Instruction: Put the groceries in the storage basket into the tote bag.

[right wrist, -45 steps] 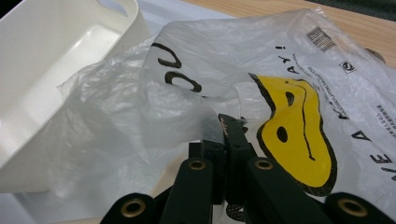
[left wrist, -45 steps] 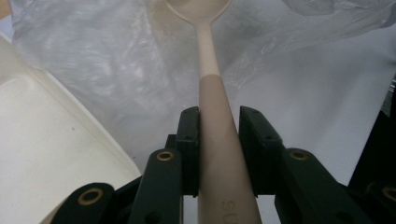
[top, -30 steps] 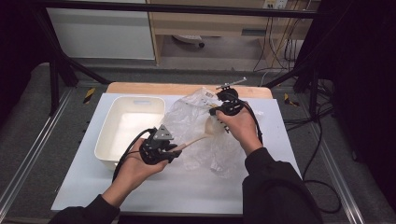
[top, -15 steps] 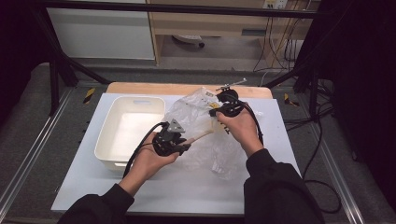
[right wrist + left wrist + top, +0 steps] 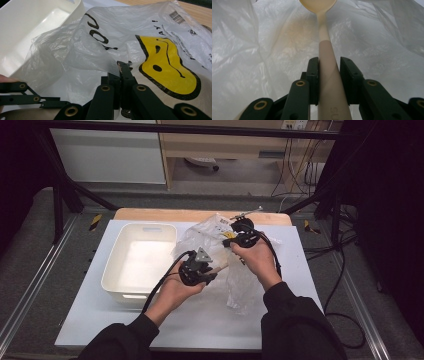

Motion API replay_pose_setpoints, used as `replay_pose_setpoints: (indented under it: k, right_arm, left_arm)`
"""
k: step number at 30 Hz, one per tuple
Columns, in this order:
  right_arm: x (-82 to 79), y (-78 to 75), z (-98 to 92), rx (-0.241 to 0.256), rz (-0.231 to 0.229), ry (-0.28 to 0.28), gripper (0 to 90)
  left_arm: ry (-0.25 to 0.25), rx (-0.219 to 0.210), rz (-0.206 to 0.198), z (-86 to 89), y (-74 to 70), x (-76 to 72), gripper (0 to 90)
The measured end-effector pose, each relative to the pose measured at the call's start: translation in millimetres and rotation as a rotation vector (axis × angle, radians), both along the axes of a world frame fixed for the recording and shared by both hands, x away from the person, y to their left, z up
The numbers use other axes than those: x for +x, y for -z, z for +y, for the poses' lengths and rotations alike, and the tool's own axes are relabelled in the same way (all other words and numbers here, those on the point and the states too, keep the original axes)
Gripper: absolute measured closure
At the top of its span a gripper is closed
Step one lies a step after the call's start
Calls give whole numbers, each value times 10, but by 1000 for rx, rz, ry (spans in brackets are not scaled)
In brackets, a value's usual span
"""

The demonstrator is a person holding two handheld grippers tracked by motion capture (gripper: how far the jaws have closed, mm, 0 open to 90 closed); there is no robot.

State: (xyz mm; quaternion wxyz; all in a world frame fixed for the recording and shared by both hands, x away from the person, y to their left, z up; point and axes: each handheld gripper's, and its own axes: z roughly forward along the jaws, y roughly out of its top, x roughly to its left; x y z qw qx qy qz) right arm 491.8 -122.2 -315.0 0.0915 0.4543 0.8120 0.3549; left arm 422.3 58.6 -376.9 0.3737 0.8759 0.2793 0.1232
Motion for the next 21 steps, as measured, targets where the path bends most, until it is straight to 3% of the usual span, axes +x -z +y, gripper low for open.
replay_pose_setpoints:
  k: [14,21]
  right_arm:
    - [-46,83,-49,9,12,-12,900]
    - [-102,134,-80,24,21,-17,900]
  left_arm:
    - [32,-35,-61,-218,178,85,697]
    - [25,-54,-70,-249,225,132,697]
